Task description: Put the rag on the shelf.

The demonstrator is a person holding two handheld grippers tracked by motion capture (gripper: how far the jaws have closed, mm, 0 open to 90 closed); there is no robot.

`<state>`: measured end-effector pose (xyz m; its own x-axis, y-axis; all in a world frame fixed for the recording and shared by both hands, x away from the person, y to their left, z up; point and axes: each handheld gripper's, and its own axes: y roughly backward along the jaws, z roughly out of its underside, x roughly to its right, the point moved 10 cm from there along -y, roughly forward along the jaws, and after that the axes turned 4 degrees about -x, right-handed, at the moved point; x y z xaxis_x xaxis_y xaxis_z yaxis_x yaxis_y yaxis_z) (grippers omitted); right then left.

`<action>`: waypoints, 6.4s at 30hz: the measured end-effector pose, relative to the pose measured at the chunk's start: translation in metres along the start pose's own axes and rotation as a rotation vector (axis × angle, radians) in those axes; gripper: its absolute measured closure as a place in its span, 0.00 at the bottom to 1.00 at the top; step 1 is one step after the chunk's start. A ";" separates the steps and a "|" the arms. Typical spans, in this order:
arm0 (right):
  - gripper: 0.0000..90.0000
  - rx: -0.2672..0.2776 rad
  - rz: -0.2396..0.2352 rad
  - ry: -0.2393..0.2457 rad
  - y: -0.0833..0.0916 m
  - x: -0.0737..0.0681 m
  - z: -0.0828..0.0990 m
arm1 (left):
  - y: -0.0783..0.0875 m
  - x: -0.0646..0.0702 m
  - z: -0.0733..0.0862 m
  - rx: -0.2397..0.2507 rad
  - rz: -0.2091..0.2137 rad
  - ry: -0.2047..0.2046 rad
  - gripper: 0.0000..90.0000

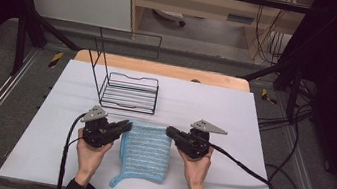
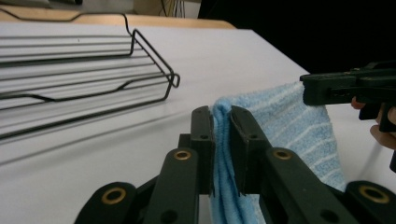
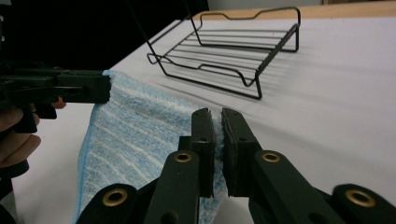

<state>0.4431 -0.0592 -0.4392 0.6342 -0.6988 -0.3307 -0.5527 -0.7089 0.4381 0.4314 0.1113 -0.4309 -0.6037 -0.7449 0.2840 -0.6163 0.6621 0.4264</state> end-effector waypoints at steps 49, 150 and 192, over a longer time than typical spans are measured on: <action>0.95 0.459 0.132 0.244 0.040 -0.083 -0.115 | 0.081 0.017 -0.109 0.482 -0.101 -0.069 0.89; 0.95 0.714 0.257 0.387 0.016 -0.108 -0.320 | 0.108 -0.035 -0.312 0.670 -0.138 -0.182 0.88; 0.94 0.528 0.258 0.418 -0.042 -0.063 -0.305 | 0.065 -0.090 -0.273 0.523 -0.162 -0.194 0.88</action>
<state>0.5909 0.0435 -0.1816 0.5434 -0.8305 0.1225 -0.8336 -0.5510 -0.0380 0.5838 0.1989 -0.1947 -0.5323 -0.8439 0.0670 -0.8466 0.5305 -0.0438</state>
